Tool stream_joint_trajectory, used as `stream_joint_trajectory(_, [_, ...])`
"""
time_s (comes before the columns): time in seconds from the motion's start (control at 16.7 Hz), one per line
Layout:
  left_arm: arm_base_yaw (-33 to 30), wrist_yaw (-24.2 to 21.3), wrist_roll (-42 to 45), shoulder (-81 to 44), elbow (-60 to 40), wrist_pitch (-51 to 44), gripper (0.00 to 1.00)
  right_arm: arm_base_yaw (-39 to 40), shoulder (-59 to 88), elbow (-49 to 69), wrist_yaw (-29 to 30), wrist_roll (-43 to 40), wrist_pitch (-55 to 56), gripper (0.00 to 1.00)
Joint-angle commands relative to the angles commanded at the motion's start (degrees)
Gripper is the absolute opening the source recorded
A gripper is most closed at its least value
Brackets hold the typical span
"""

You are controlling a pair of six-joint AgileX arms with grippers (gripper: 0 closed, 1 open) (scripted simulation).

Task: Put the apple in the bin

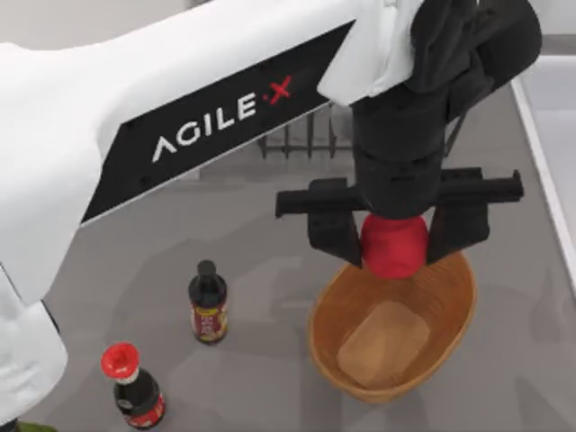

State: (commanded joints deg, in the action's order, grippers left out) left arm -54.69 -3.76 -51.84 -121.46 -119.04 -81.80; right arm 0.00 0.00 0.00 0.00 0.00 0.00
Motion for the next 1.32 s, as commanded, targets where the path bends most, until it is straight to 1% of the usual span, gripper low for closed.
stream_joint_trajectory(0.12, [-0.2, -0.7, -1.5, -0.7, -0.4, 0.0, 0.00, 0.0, 0.0, 0.0, 0.0, 0.0, 0.0, 1.00])
stream_joint_trajectory(0.48, [0.1, -0.6, -1.4, -0.6, 0.6, 0.7, 0.00, 0.0, 0.0, 0.0, 0.0, 0.0, 0.0, 1.00])
stream_joint_trajectory(0.96, [-0.4, -0.4, -1.8, -0.9, 13.0, 14.0, 0.00, 0.0, 0.0, 0.0, 0.0, 0.0, 0.0, 1.00])
stream_joint_trajectory(1.08, [-0.6, -0.7, -1.8, -1.2, 14.6, 15.5, 0.00, 0.0, 0.0, 0.0, 0.0, 0.0, 0.0, 1.00])
stream_joint_trajectory(1.32, [-0.6, -0.7, -1.8, -1.2, 14.7, 15.6, 0.00, 0.0, 0.0, 0.0, 0.0, 0.0, 0.0, 1.00])
